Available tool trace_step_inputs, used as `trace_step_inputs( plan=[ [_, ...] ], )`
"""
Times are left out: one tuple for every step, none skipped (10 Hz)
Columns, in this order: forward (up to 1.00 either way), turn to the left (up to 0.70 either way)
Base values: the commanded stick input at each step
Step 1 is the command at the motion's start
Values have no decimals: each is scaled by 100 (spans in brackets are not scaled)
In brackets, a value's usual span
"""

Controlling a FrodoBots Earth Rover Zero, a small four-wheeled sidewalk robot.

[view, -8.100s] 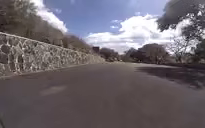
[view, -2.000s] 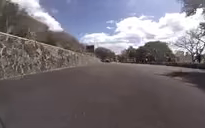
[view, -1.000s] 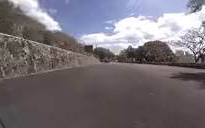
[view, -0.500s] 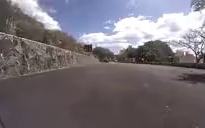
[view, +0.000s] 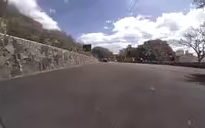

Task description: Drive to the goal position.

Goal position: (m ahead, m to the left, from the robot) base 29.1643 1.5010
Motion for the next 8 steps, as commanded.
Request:
trace_step_inputs(
  plan=[
    [85,1],
    [85,1],
    [85,1],
    [85,1],
    [85,1],
    [85,1],
    [85,1],
    [85,1]
  ],
)
